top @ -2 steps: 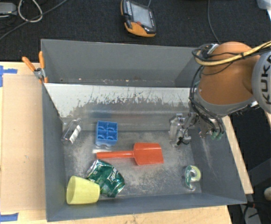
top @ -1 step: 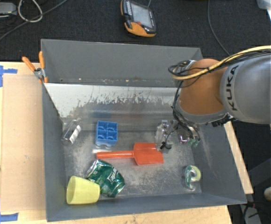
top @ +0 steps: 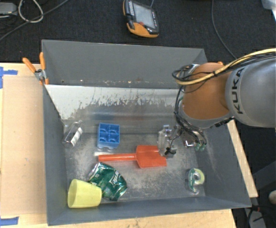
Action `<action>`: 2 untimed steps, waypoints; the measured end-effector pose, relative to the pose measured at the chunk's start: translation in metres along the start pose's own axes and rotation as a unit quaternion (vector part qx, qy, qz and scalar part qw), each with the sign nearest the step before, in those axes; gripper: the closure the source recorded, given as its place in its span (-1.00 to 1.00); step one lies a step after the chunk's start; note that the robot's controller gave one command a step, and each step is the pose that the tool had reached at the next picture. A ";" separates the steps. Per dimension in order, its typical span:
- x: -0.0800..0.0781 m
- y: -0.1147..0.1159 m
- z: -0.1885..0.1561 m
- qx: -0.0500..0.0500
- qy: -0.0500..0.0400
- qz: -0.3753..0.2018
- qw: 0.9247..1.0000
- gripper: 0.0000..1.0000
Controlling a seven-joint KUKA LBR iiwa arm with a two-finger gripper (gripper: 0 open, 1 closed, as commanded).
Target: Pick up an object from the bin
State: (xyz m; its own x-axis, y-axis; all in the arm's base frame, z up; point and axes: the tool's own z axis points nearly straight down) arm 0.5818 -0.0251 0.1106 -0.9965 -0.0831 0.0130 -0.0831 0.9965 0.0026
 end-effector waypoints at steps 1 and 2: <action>-0.026 0.006 0.039 -0.001 0.003 -0.002 1.000 1.00; -0.024 0.001 0.040 0.000 -0.004 0.006 1.000 -1.00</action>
Offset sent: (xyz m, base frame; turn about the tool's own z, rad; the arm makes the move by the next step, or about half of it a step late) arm 0.0228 0.0020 -0.0406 0.0169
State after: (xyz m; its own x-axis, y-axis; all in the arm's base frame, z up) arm 0.6055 -0.0217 0.0702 -0.9975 -0.0709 0.0044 -0.0709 0.9975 0.0035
